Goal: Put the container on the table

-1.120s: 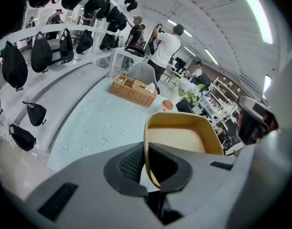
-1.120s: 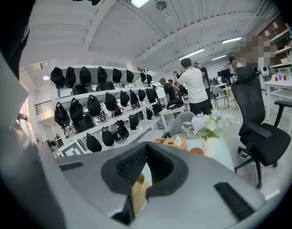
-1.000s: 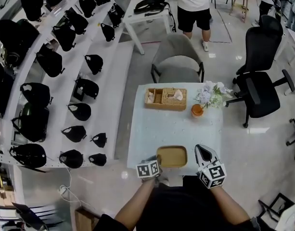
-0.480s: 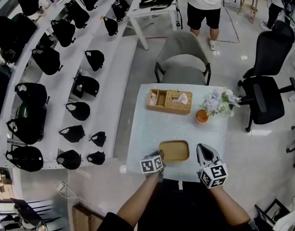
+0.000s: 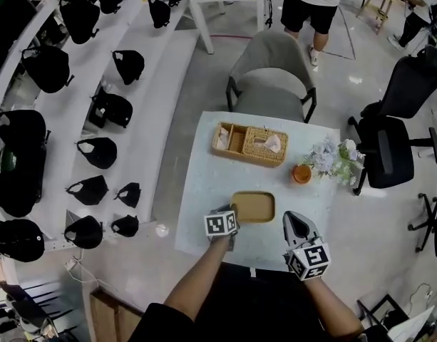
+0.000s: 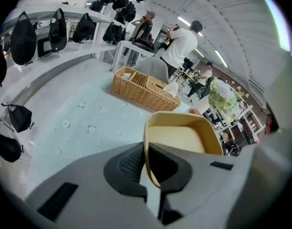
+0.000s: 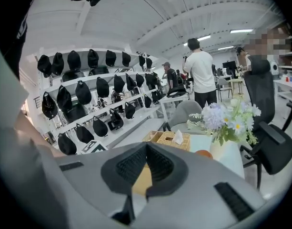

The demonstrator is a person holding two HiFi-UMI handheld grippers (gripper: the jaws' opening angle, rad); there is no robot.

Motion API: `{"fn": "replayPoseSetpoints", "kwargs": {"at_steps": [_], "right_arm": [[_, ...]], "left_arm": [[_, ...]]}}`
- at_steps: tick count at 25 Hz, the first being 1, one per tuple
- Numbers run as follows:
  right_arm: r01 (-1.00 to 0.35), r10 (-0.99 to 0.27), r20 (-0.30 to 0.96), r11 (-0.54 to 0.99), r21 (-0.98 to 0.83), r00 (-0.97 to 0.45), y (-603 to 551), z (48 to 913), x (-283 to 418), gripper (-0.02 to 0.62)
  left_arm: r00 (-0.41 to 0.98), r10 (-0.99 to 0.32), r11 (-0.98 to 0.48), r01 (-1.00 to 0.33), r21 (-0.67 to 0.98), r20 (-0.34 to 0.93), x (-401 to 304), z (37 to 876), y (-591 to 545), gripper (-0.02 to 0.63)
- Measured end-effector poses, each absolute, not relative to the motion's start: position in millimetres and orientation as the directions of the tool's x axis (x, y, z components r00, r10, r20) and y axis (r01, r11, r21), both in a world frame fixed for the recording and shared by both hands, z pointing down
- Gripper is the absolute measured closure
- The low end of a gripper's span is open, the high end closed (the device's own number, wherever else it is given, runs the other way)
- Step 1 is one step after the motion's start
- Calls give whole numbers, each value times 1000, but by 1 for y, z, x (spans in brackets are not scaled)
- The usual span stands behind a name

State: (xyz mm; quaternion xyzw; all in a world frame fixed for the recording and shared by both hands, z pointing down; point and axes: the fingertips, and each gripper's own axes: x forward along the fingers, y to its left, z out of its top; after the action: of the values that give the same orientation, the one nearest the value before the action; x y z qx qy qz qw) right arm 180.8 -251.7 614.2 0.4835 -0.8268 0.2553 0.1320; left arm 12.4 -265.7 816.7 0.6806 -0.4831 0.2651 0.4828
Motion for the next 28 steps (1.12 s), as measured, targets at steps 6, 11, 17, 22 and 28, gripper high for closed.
{"fn": "replayPoseSetpoints", "kwargs": {"at_steps": [6, 11, 17, 22, 28], "right_arm": [[-868, -714, 494, 408, -284, -497, -270, 624, 167, 597], [-868, -695, 520, 402, -293, -497, -283, 645, 162, 597], [-874, -674, 557, 389, -290, -485, -293, 659, 163, 597], [-881, -664, 579, 380, -284, -473, -302, 672, 169, 597], [-884, -658, 591, 368, -287, -466, -312, 681, 169, 597]], "left_arm": [[383, -386, -61, -918, 391, 839, 2, 846, -291, 594], [369, -376, -23, -921, 390, 850, -2, 867, -311, 594], [368, -365, -74, -927, 367, 855, 1, 885, -340, 594], [364, -358, -84, -930, 359, 860, 2, 900, -358, 594], [352, -337, -101, -936, 339, 873, 4, 919, -368, 592]]}}
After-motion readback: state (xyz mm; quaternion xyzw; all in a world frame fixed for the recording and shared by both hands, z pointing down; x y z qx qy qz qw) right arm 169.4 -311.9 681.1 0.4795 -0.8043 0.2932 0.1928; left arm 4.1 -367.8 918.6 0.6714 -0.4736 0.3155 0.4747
